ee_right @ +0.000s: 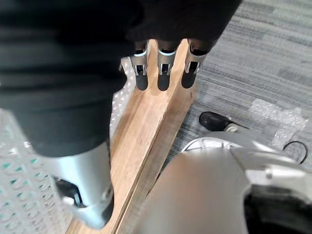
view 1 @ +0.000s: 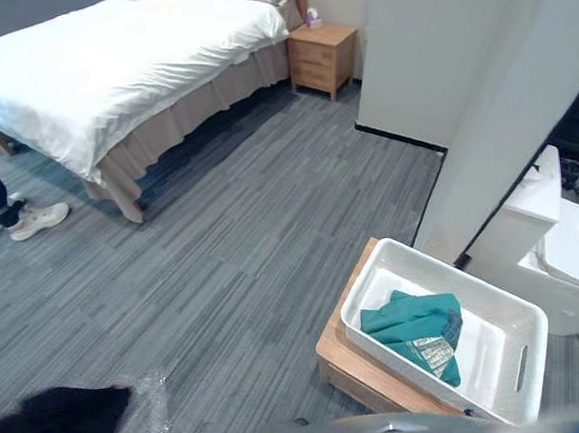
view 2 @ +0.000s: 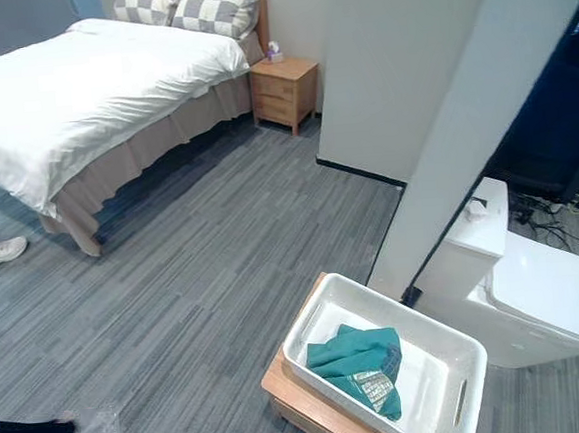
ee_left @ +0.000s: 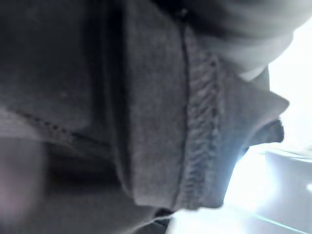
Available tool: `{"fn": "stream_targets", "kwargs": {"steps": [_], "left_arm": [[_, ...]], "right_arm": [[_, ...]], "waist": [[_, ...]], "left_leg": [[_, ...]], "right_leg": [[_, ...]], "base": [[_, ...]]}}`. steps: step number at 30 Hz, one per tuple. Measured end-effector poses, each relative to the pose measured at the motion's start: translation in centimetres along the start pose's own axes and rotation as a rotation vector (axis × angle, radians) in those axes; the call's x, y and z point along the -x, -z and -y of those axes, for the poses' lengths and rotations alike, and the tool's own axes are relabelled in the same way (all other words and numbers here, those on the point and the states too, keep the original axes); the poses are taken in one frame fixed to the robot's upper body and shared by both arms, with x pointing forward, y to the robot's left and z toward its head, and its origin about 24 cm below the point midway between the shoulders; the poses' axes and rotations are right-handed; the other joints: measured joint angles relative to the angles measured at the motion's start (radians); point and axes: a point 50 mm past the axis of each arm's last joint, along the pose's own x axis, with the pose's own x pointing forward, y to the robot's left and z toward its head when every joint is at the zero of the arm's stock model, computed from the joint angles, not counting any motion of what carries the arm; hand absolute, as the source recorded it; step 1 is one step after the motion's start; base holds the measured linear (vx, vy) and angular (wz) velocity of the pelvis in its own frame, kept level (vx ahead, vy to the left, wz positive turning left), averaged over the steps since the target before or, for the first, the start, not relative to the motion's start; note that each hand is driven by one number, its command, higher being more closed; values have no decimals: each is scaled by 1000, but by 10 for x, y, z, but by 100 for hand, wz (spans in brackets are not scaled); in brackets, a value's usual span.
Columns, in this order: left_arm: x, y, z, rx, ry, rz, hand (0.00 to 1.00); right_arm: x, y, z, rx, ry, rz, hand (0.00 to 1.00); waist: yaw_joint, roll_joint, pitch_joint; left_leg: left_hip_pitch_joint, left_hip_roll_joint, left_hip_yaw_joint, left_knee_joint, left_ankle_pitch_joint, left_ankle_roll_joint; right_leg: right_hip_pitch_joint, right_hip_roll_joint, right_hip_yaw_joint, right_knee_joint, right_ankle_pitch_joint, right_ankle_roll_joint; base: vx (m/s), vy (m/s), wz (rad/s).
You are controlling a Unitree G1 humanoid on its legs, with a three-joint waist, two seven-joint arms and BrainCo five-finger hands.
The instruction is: Tidy the bed and pick cloth on bed and put in laundry
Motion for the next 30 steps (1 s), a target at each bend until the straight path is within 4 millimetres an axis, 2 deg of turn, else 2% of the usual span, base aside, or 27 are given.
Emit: {"fn": "stream_targets", "kwargs": {"steps": [1, 2, 5, 6, 8, 9, 10, 11, 12, 13, 15, 18, 19, 21, 23, 24, 25, 26, 27, 29, 30], "left_arm": [[-8, -30, 26, 73, 100, 116, 100], [-11, -50, 44, 123, 168, 190, 100], [-14, -123, 115, 186, 317, 429, 100], [-13, -135, 125, 208, 343, 456, 100], [0, -167, 170, 265, 502, 535, 100], [4, -173, 182, 259, 540, 548, 100], [13, -183, 203, 175, 571, 597, 100], [17, -187, 213, 143, 596, 613, 100], [34, -193, 236, 83, 682, 701, 100], [37, -193, 240, 82, 702, 708, 100], [58, -194, 257, 55, 848, 742, 100], [71, -188, 267, 31, 968, 714, 100], [72, -179, 269, 40, 1012, 657, 100], [74, -166, 272, 35, 1043, 611, 100], [83, -144, 278, 18, 1114, 552, 100], [86, -138, 280, 47, 1126, 495, 100], [91, -123, 286, 97, 1138, 385, 100], [98, -109, 290, 132, 1144, 307, 100], [106, -97, 292, 142, 1154, 259, 100], [136, -69, 297, 148, 1205, 163, 100], [145, -62, 298, 131, 1223, 148, 100]], "right_arm": [[0, 1, 0, -4, 3, -7, 0], [0, 2, 0, -12, 2, -12, 0], [1, 3, 5, -66, 21, 0, 0], [1, 2, 6, -77, 28, 6, 0], [2, 2, 10, -147, 53, 26, 0], [2, 1, 11, -160, 56, 30, 0], [1, -2, 9, -162, 52, 42, 0], [0, -4, 7, -163, 49, 47, 0], [-1, -10, 4, -163, 41, 61, 0], [-2, -11, 4, -164, 41, 64, 0], [-3, -18, 2, -187, 40, 82, 0], [-3, -17, 1, -191, 41, 71, 0], [-3, -15, 0, -211, 44, 66, 0], [-2, -11, 0, -230, 48, 55, 0], [-2, -9, 0, -209, 43, 45, 0], [-2, -11, 1, -207, 46, 49, 0], [-2, -12, 3, -221, 56, 57, 0], [-2, -14, 1, -217, 52, 62, 0], [-2, -13, 0, -207, 47, 61, 0], [0, -7, -2, -182, 44, 51, 0], [0, -6, -2, -178, 45, 50, 0]], "waist": [[1, 0, 0], [2, 0, 0], [7, 5, -3], [7, 6, -5], [3, 12, -15], [1, 11, -23], [-4, 10, -27], [-12, 9, -27], [-31, 9, -28], [-34, 9, -30], [-64, 11, -33], [-85, 12, -35], [-103, 17, -32], [-105, 23, -29], [-115, 27, -33], [-122, 27, -33], [-130, 29, -32], [-140, 35, -27], [-147, 30, -28], [-165, 22, -31], [-171, 22, -31]], "left_leg": [[3, 1, 1, 0, -5, -1], [7, 2, 4, 0, -9, -1], [16, 10, 39, 1, -16, 2], [15, 11, 48, 3, -17, 2], [17, 14, 96, 6, -17, 1], [15, 15, 112, 6, -17, 1], [17, 18, 139, 6, -17, 1], [20, 20, 150, 6, -17, 1], [33, 25, 189, 6, -17, 1], [33, 26, 197, 6, -18, 1], [34, 37, 244, 6, -19, -1], [39, 50, 291, 6, -19, -1], [54, 58, 321, 6, -22, -6], [73, 67, 354, 6, -29, -15], [75, 78, 394, 6, -32, -21], [72, 81, 404, 6, -34, -24], [68, 88, 420, 6, -36, -27], [65, 94, 443, 6, -45, -38], [68, 97, 461, 7, -46, -40], [68, 105, 500, 26, -61, -47], [68, 108, 516, 34, -67, -50]], "right_leg": [[-1, 0, 0, 7, 1, 0], [-1, 0, 0, 12, 1, 0], [-16, 4, 45, 14, 1, 0], [-23, 4, 56, 14, 1, 1], [-45, 6, 97, 14, 1, 1], [-55, 7, 111, 14, 1, 1], [-64, 10, 136, 14, 1, 1], [-65, 12, 147, 14, 1, 1], [-71, 17, 183, 14, 1, 0], [-74, 18, 193, 14, 1, 0], [-104, 30, 246, 20, 6, -6], [-132, 45, 301, 25, 16, -14], [-134, 55, 330, 29, 21, -19], [-135, 66, 364, 31, 25, -25], [-161, 82, 403, 33, 32, -36], [-170, 86, 414, 35, 36, -36], [-185, 96, 430, 36, 47, -46], [-203, 105, 469, 40, 48, -44], [-214, 111, 490, 44, 50, -43], [-240, 124, 535, 59, 52, -44], [-244, 128, 551, 63, 52, -44]], "base": [[68, 12, -3], [71, 10, -8], [69, 13, -31], [58, 14, -45], [42, 15, -41], [39, 7, -50], [31, -7, -44], [23, -20, -65], [3, -15, -48], [-3, -23, -65], [-16, -31, -60], [-30, -34, -64], [-20, -33, -62], [-38, -33, -63], [-56, -37, -55], [-66, -28, -41], [-91, -29, -51], [-109, -39, -62], [-85, -47, -60], [-55, -36, -59], [-19, -18, -69]]}}
